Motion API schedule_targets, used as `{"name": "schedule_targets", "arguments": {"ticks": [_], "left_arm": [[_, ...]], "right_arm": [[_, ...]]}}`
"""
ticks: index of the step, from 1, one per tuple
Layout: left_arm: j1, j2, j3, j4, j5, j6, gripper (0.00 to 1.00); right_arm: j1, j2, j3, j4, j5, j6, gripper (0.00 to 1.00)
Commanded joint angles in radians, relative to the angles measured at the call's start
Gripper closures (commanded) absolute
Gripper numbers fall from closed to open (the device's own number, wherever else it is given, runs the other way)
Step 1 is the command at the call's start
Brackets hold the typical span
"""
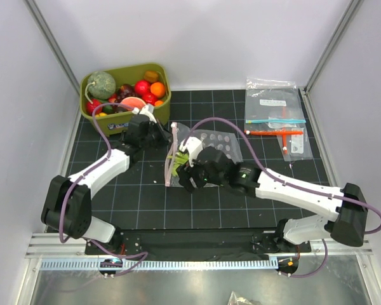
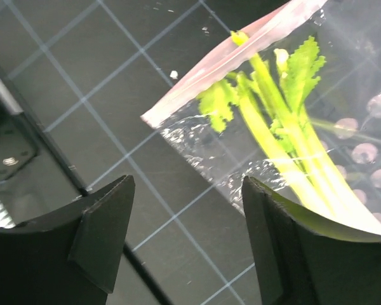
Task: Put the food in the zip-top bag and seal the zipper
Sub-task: Adjust the zipper food storage bag at the center of the board.
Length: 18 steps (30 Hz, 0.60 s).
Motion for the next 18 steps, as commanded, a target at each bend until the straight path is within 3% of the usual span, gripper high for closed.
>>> {"name": "schedule_targets", "arguments": {"ticks": [1, 7, 14, 18], "left_arm": [[-0.002, -0.052, 0.000, 0.021, 0.040, -0.020, 1.00], [-0.002, -0.089, -0.015, 0.029, 0.055, -0.036, 1.00], [-0.002, -0.121, -0.024, 0.029, 0.063, -0.045, 1.00], [-0.003, -0.144, -0.032, 0.026, 0.043, -0.036, 1.00]], "right_arm": [[0.045, 0.054, 0.019, 0.079, 0.169, -0.054, 0.24], [0.159, 0.148, -0.033, 0.264, 0.393, -0.125, 0.04], [0.304, 0.237, -0.061, 0.434, 0.654, -0.300, 0.03], [0.329, 0.270, -0.088, 0.477, 0.691, -0.328, 0.04]]}}
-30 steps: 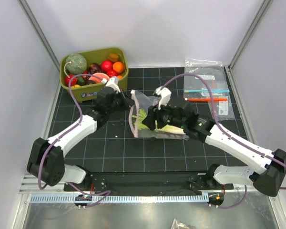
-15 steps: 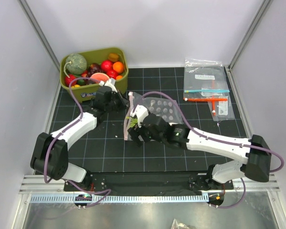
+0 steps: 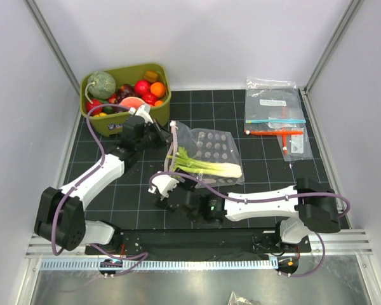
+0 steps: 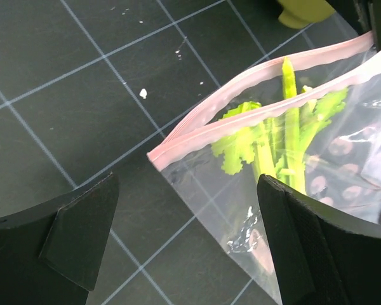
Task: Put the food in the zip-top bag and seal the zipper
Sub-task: Adjust the zipper food storage bag at the center of the board.
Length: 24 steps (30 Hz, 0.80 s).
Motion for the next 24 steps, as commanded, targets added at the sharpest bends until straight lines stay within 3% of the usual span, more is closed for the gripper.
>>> {"name": "schedule_targets", "arguments": {"ticks": [1, 5, 8, 9, 13, 20, 24], "left_arm": [[-0.004, -0.048, -0.004, 0.028, 0.006, -0.007, 1.00], [-0.003, -0.050, -0.001, 0.026, 0.021, -0.012, 1.00], [-0.004, -0.050, -0.003, 0.025, 0.014, -0.010, 1.00], [-0.004, -0.051, -0.001, 0.023, 0.011, -0.012, 1.00], [-0.004, -0.053, 0.002, 0.015, 0.006, -0.006, 1.00], [-0.013, -0.145, 0.022, -0.031, -0.055, 0.016, 1.00], [-0.014, -0.203, 0.091, -0.139, -0.143, 0.018, 0.99]], "right_arm": [[0.006, 0.015, -0.018, 0.130, 0.114, -0.067, 0.04], [0.006, 0.088, 0.010, 0.138, 0.142, -0.090, 0.04], [0.008, 0.157, 0.038, 0.170, 0.267, -0.113, 0.16], [0.006, 0.164, 0.042, 0.169, 0.280, -0.112, 0.37], [0.018, 0.081, 0.019, 0.166, 0.255, -0.070, 0.98], [0.044, -0.314, -0.105, 0.149, 0.162, 0.000, 0.99], [0.011, -0.443, -0.151, 0.143, 0.120, 0.026, 0.99]]}}
